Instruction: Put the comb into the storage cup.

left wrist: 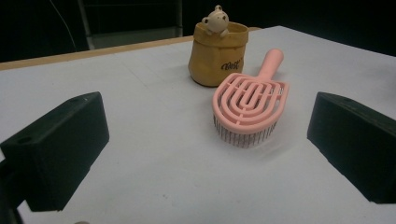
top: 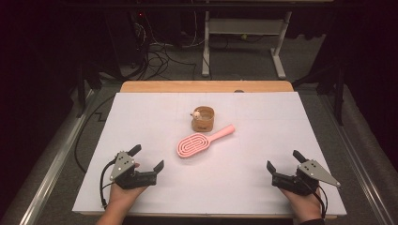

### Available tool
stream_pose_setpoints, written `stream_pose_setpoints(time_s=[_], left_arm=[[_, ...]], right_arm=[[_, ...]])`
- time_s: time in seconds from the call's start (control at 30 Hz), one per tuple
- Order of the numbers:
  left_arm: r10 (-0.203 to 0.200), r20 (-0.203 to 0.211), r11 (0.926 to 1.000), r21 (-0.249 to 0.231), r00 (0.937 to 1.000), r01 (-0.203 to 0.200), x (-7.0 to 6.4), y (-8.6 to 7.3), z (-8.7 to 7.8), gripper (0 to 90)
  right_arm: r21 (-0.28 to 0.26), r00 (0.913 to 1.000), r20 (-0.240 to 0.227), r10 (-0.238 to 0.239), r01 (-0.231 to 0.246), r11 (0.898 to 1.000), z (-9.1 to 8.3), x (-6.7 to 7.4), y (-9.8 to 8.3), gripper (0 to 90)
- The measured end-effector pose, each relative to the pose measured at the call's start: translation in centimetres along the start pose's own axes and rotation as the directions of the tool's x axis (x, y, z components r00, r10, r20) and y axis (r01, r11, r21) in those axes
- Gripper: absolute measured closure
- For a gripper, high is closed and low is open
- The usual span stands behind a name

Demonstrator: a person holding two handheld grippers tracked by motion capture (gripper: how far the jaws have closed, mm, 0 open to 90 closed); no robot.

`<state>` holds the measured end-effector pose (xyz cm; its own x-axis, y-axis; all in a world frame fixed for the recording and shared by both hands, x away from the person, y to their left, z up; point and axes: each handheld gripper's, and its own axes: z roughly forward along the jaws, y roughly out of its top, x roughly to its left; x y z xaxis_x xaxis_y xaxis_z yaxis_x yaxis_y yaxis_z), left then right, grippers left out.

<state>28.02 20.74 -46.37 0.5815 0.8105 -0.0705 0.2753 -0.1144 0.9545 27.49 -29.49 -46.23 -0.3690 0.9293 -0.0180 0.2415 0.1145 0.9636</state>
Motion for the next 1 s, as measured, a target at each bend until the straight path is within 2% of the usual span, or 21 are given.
stream_pose_setpoints(time_s=[0.47,0.93,1.0], left_arm=[[-0.017,-0.021,0.9998,-0.007,0.9996,0.017,0.4,-0.07,-0.48,0.0],[-0.025,-0.027,0.9996,-0.013,0.9993,0.024,0.89,-0.05,-0.78,0.0],[-0.027,-0.029,0.9995,-0.015,0.9992,0.027,0.94,-0.03,-0.82,0.0]], right_arm=[[0.009,0.9998,-0.016,-0.008,0.008,1.0,0.25,0.35,0.08,0.6],[0.015,0.9995,-0.03,-0.012,0.013,1.0,0.43,0.82,0.11,9.2],[0.014,0.9993,-0.035,-0.014,0.014,1.0,0.37,0.96,0.12,14.8]])
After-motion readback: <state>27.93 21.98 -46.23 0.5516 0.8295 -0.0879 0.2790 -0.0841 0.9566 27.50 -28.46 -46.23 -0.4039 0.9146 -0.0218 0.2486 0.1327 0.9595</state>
